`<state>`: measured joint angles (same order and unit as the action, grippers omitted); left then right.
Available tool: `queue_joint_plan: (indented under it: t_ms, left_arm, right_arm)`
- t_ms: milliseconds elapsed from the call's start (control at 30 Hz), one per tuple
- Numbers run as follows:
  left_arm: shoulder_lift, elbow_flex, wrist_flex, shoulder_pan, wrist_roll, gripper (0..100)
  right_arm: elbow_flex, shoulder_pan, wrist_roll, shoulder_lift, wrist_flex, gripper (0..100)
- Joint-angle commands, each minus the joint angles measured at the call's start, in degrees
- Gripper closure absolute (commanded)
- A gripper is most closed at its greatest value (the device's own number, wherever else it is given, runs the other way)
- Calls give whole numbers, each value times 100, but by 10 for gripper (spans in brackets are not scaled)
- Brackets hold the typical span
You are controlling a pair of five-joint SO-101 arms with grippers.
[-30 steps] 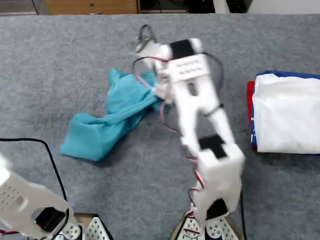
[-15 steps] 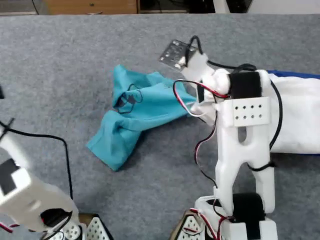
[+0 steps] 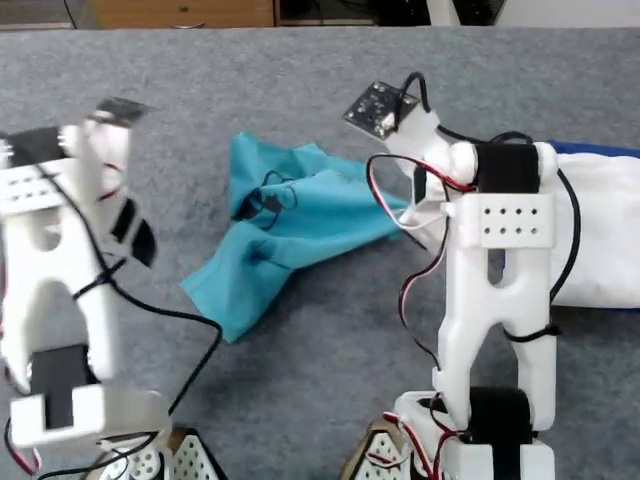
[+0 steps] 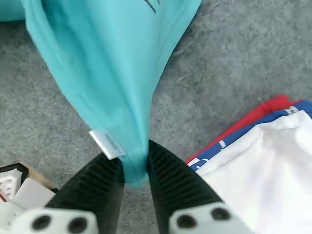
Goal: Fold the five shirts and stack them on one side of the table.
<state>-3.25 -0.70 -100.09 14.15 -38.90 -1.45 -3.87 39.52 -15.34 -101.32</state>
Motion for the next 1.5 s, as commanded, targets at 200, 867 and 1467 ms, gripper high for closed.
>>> queue_joint_plan:
  t_ms: [200, 867, 1467]
  left_arm:
    - [1385, 35, 149, -1222, -62, 796]
    - [4321, 2347, 97, -1160, -35, 797]
    - [5033, 2259, -26, -1345, 132, 983]
  right_arm:
    - [268, 127, 9, -268, -88, 996]
    - [242, 127, 35, -268, -79, 995]
    - [154, 127, 53, -268, -79, 995]
